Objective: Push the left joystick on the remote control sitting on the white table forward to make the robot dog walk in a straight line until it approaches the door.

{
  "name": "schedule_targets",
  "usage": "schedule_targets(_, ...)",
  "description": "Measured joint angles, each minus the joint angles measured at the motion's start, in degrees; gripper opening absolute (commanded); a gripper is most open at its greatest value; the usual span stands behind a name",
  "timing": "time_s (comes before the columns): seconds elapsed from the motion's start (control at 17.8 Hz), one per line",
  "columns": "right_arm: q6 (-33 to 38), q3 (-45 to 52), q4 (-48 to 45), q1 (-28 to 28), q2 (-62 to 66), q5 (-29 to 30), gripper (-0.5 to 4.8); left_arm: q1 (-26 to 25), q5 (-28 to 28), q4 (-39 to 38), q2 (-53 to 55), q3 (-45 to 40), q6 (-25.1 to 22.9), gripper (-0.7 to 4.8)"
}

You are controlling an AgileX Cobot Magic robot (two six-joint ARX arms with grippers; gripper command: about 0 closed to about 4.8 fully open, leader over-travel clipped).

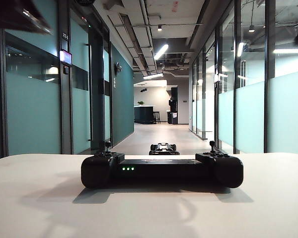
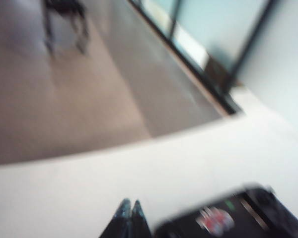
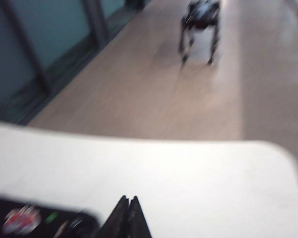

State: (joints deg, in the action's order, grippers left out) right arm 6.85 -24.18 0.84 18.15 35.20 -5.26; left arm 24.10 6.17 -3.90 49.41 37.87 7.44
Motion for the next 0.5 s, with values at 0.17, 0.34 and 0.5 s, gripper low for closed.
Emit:
schedule_targets(0.17,0.39,0.0,0.57,7.1,3.23,-1.11,-0.06,-0.02,5.14,-3.85,3.43,2.51,-0.02,-0.06)
schedule_targets(0.34,2.58,0.02,2.29,14.29,6.97,-3.39,-0.06,-0.04,6.82,-4.98,4.59,2.84,-0.02,-0.06)
schedule_targets(0.5,6.93,0.02,3.91,19.89,10.6,-4.07,2.23,-0.04,7.32,-4.87,4.46,2.84,-0.02,-0.06)
